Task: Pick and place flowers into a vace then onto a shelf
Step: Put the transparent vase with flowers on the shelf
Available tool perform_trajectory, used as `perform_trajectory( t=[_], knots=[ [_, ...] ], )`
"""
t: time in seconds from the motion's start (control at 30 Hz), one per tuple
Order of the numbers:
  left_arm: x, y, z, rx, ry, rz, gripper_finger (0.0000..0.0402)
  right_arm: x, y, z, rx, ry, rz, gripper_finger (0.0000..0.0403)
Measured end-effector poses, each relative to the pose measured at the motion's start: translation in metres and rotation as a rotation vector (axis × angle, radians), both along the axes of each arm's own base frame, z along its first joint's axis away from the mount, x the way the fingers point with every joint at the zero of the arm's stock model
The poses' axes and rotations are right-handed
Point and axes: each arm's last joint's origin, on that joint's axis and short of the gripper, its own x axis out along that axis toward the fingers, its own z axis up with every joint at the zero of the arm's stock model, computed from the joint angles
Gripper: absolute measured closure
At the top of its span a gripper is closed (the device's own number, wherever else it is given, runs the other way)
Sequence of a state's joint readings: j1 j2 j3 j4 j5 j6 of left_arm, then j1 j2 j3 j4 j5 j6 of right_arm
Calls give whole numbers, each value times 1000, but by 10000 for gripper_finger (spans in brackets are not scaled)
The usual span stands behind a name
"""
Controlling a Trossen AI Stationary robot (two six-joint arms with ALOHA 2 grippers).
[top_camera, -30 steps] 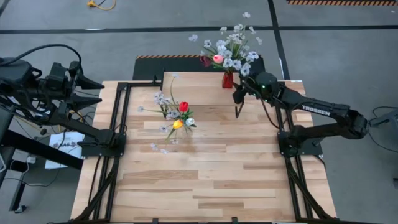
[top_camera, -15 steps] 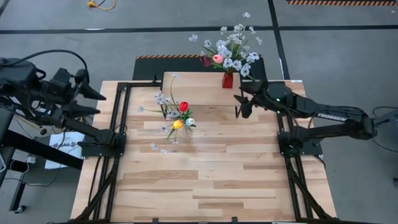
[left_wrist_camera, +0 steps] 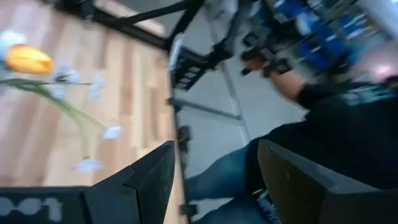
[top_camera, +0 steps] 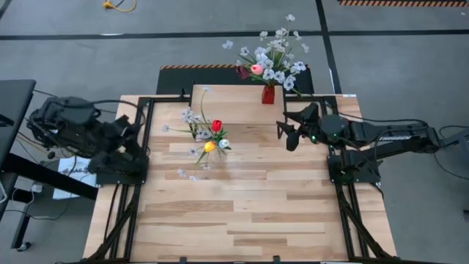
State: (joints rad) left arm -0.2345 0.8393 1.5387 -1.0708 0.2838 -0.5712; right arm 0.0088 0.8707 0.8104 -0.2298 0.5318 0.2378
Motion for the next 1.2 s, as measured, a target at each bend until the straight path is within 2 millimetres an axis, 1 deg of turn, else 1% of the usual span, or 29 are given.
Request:
perform_trajectory(
  t=[0.13, 0.3, 0.37, 0.43, 0.57, 0.67, 0.8, 0.9, 0.97, 1.07, 1.13, 1.2],
  knots=[
    [-20, 2, -5, -81, -80, 8, 182, 1, 11, 0, 41, -33, -4, 189],
    [-46, 10, -11, -186, -199, 17, 182, 5, 23, -2, 109, -66, 15, 189],
    [-48, 10, -20, -190, -222, -1, 182, 8, 27, -6, 132, -58, 22, 189],
    [-46, 8, -35, -150, -204, -26, 182, 13, 31, -10, 162, -59, 26, 189],
    [-38, 4, -60, -33, -197, -76, 182, 23, 41, -14, 200, -81, 52, 189],
    [-33, 2, -70, 48, -230, -104, 182, 30, 47, -17, 217, -91, 71, 189],
    [-26, -2, -69, 114, -341, -118, 182, 35, 55, -20, 218, -85, 95, 189],
    [-14, -6, -69, 155, -371, -96, 182, 36, 58, -22, 215, -73, 109, 189],
    [-2, -10, -69, 181, -367, -73, 182, 35, 60, -22, 213, -68, 118, 189],
    [20, -24, -68, 222, -377, -61, 182, 34, 64, -23, 181, -47, 144, 189],
    [36, -37, -66, 255, -404, -59, 182, 32, 66, -21, 149, -34, 176, 189],
    [50, -52, -59, 289, -439, -46, 182, 29, 68, -20, 132, -21, 196, 189]
  ],
)
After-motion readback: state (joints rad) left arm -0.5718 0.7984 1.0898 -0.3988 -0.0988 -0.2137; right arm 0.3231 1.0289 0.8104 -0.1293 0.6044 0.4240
